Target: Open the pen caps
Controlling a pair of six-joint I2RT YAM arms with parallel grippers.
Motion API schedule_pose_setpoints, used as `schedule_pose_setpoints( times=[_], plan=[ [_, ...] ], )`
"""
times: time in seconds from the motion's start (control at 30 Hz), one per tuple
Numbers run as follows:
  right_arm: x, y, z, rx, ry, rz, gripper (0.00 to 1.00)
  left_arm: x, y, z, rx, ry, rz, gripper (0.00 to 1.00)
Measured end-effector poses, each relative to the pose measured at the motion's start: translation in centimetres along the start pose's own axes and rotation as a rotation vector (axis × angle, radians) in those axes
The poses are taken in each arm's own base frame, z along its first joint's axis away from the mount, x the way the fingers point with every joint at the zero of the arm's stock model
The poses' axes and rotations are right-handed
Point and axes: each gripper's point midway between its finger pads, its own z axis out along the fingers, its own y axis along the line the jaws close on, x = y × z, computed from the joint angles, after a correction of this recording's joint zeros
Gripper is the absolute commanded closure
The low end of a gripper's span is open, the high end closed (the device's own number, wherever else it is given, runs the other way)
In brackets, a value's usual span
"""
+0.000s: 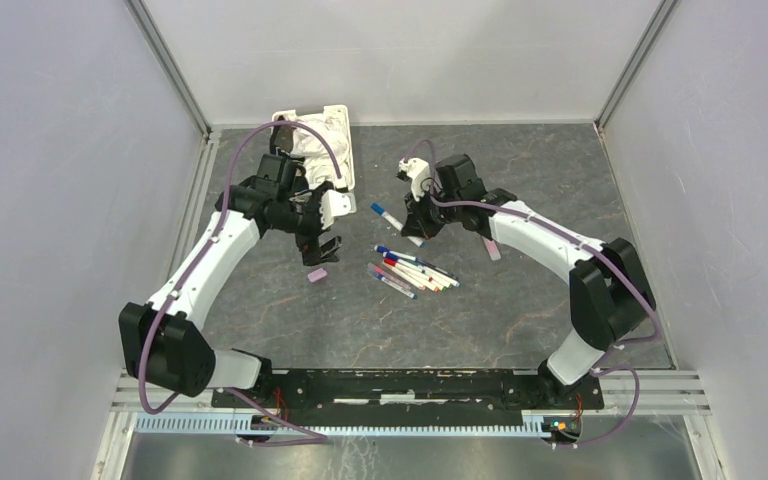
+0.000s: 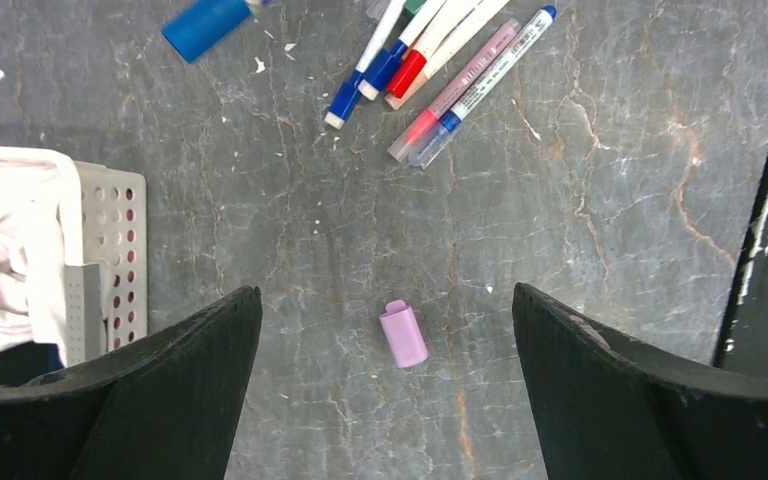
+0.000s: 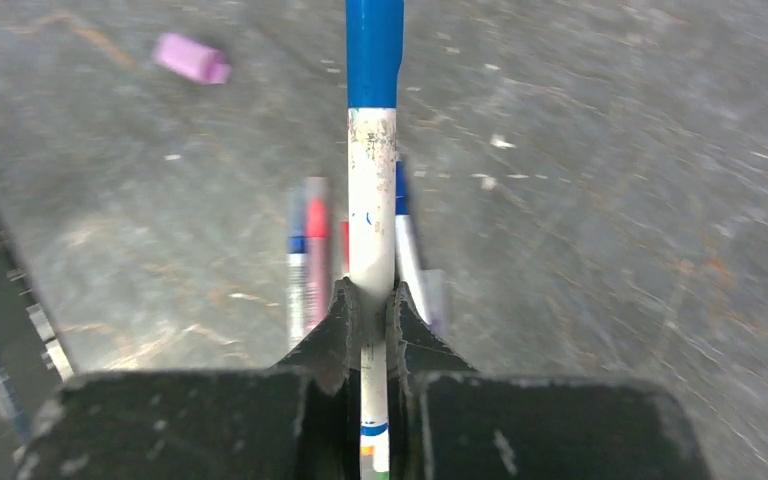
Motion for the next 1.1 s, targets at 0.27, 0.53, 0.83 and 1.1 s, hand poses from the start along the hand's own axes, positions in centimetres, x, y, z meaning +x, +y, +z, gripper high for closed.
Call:
schedule_pose_setpoints(
  times=[0.27,0.53,0.83,1.1],
  plan=[
    [0.6,7.8,-1.3,-0.371,0.034,0.044,1.0,0.7,-0.7,0.6,0.026,0.01,0.146,0.0],
    [-0.4,11.4,-0.6,-0.553,0.077,0.061,1.0,0.4,-2.2,1.6,0.076,0.018,0.268,0.09],
    [0.6,12.5,0.4,-0.605,0.144,0.096,1.0,0.6,-3.1,2.0,0.113,0.049,0.349,0.45],
    [0.0,13.5,0.0,-0.661,0.137,0.141,0.95,1.5,-4.3,2.4,0.164,0.085,0.389,0.85]
  ],
)
